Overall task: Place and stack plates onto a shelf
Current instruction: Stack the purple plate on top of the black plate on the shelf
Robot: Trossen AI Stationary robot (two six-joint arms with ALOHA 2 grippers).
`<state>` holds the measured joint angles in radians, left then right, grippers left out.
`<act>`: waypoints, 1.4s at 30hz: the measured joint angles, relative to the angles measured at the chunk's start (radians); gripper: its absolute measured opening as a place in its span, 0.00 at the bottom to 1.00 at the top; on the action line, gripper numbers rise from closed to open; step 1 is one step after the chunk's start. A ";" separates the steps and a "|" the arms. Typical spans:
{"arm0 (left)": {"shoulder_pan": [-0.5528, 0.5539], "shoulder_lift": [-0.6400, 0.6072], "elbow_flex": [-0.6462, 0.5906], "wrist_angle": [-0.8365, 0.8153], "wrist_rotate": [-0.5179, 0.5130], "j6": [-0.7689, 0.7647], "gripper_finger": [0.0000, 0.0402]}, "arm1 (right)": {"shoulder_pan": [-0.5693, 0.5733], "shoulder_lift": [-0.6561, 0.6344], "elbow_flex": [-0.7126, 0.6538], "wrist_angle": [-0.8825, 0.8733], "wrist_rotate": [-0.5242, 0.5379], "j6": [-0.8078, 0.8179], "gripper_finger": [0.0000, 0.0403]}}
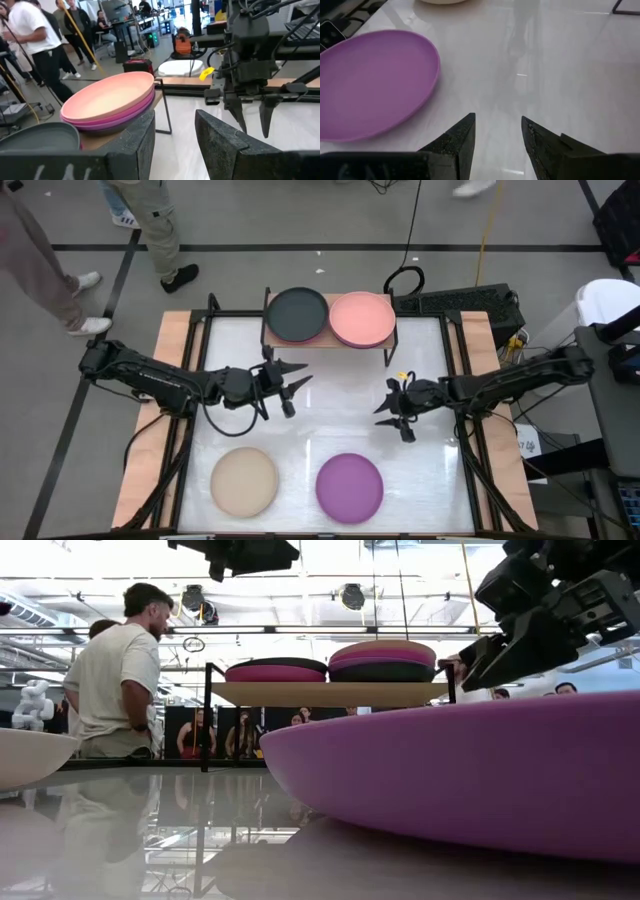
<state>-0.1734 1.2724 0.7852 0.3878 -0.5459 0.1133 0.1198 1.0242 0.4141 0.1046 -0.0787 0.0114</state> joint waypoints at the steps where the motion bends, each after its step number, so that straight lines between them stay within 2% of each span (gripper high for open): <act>1: 0.000 0.000 -0.004 0.010 0.000 0.004 0.36 | 0.000 0.009 0.000 0.013 0.000 -0.001 0.35; 9: 0.023 0.000 -0.090 0.149 0.003 0.016 0.36 | 0.004 0.092 0.047 0.003 -0.002 -0.009 0.35; 20: 0.034 0.000 -0.120 0.178 0.023 0.018 0.36 | 0.070 0.255 0.132 -0.004 -0.004 -0.007 0.35; 28: 0.056 0.000 -0.221 0.377 0.024 0.020 0.36 | 0.100 0.382 0.219 -0.003 -0.005 0.044 0.35; 37: 0.063 0.000 -0.230 0.372 0.024 0.050 0.36 | 0.124 0.478 0.273 0.054 -0.005 0.106 0.35; 42: 0.061 -0.073 -0.230 0.279 0.025 0.040 0.36 | 0.131 0.492 0.276 0.048 -0.005 0.108 0.35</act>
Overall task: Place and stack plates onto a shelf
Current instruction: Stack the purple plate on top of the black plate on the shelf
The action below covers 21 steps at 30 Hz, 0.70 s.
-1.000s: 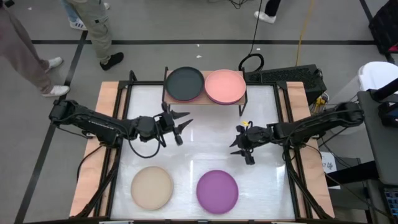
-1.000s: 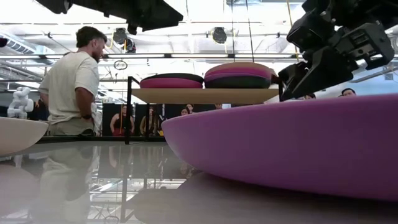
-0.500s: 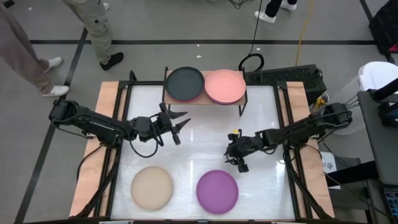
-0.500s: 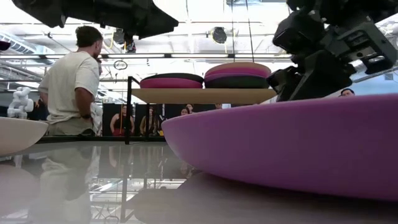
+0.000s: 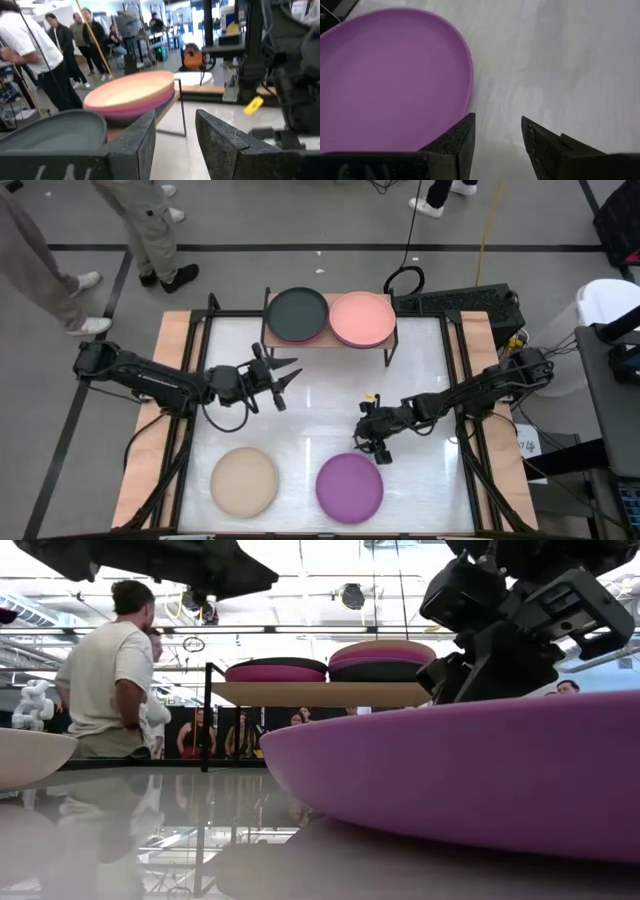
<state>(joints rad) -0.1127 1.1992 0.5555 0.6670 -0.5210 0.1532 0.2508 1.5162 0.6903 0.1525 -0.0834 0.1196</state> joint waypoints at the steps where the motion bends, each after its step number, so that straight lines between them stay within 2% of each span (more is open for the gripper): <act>1: -0.001 -0.024 0.000 -0.038 0.000 -0.010 0.36 | 0.000 0.000 0.000 -0.002 0.000 0.001 0.35; 5: -0.010 -0.116 -0.010 -0.113 0.000 -0.036 0.36 | 0.000 -0.001 0.000 0.001 0.000 0.011 0.35; 15: -0.024 -0.211 -0.203 0.087 0.000 -0.071 0.36 | 0.000 -0.001 0.000 0.009 -0.026 0.025 0.35; 21: -0.019 -0.238 -0.221 0.127 -0.002 -0.077 0.36 | 0.000 -0.001 0.000 0.014 -0.052 0.014 0.37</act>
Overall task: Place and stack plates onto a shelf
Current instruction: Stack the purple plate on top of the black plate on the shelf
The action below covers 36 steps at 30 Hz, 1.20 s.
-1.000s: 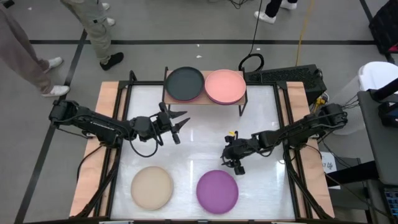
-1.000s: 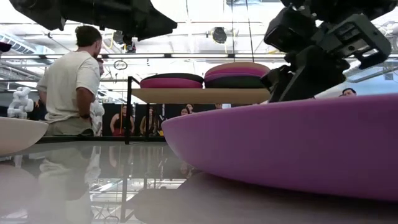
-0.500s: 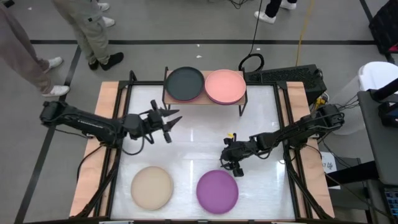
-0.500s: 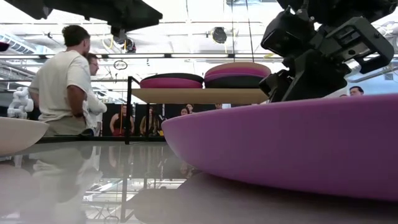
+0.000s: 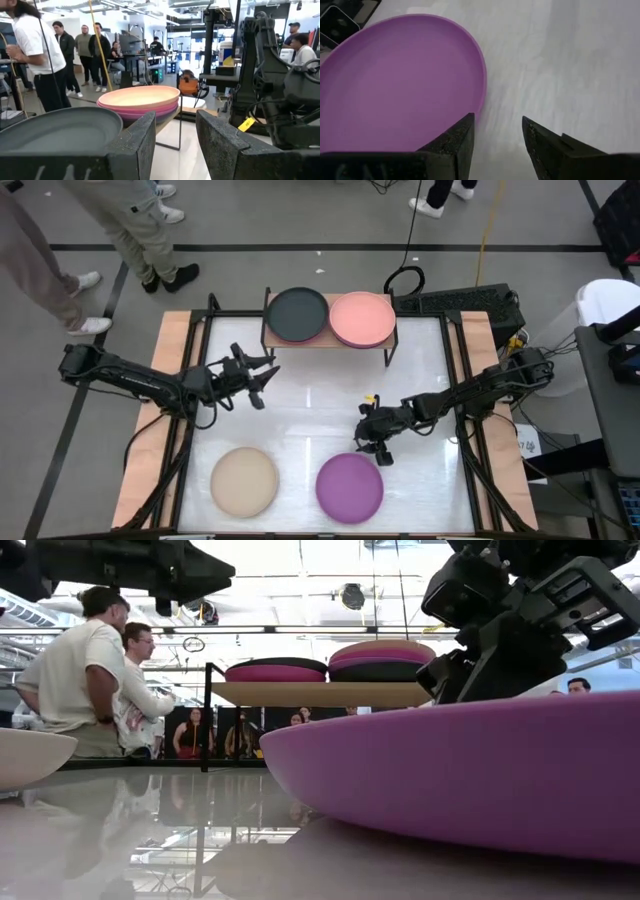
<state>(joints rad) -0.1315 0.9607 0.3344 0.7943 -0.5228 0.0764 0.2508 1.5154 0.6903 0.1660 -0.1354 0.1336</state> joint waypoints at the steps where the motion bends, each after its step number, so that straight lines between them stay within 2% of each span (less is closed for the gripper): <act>1: 0.000 0.000 0.000 -0.002 0.000 -0.001 0.36 | 0.000 0.000 0.000 0.000 -0.001 0.001 0.37; 7: 0.000 0.000 0.000 -0.005 0.000 -0.015 0.36 | 0.000 0.000 0.000 0.000 -0.053 0.005 0.42; 19: -0.002 0.001 0.000 -0.012 0.001 -0.054 0.36 | 0.019 0.023 0.000 0.014 -0.049 0.032 0.48; 31: -0.002 0.001 0.000 -0.015 0.001 -0.068 0.36 | 0.020 0.180 0.055 0.040 -0.075 0.049 0.47; 36: -0.002 0.001 0.000 -0.016 0.001 -0.081 0.36 | 0.019 0.194 0.077 0.014 -0.077 0.034 0.37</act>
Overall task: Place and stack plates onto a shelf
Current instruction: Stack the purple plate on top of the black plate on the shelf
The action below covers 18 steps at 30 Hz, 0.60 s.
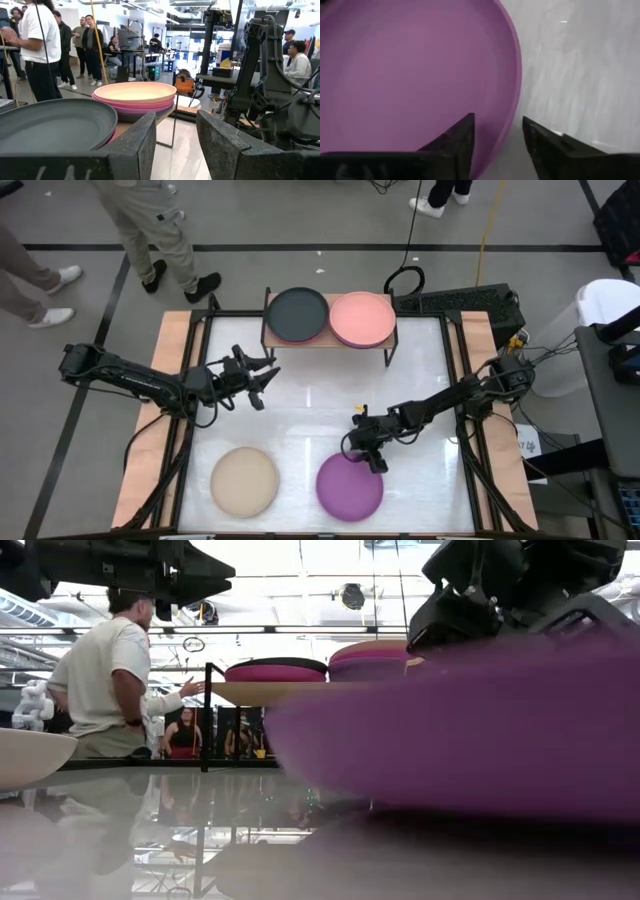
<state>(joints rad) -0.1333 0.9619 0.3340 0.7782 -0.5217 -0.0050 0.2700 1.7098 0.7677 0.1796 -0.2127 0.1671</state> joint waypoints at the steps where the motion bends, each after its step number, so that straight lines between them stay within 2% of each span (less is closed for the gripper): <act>1: 0.000 0.000 0.000 -0.002 0.000 -0.001 0.36 | -0.001 0.000 0.004 0.000 0.000 -0.008 0.33; 8: 0.000 0.000 0.000 -0.005 0.000 0.006 0.36 | -0.013 -0.037 0.006 0.002 -0.001 -0.067 0.03; 13: -0.001 0.000 0.000 -0.005 0.000 -0.005 0.36 | -0.044 -0.092 0.006 0.018 0.007 -0.059 0.01; 18: -0.001 0.000 0.000 0.008 0.000 -0.023 0.36 | -0.117 -0.218 0.005 0.038 0.033 -0.092 0.00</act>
<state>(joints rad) -0.1341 0.9619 0.3340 0.7858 -0.5217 -0.0283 0.1526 1.4921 0.7731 0.2173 -0.1802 0.0748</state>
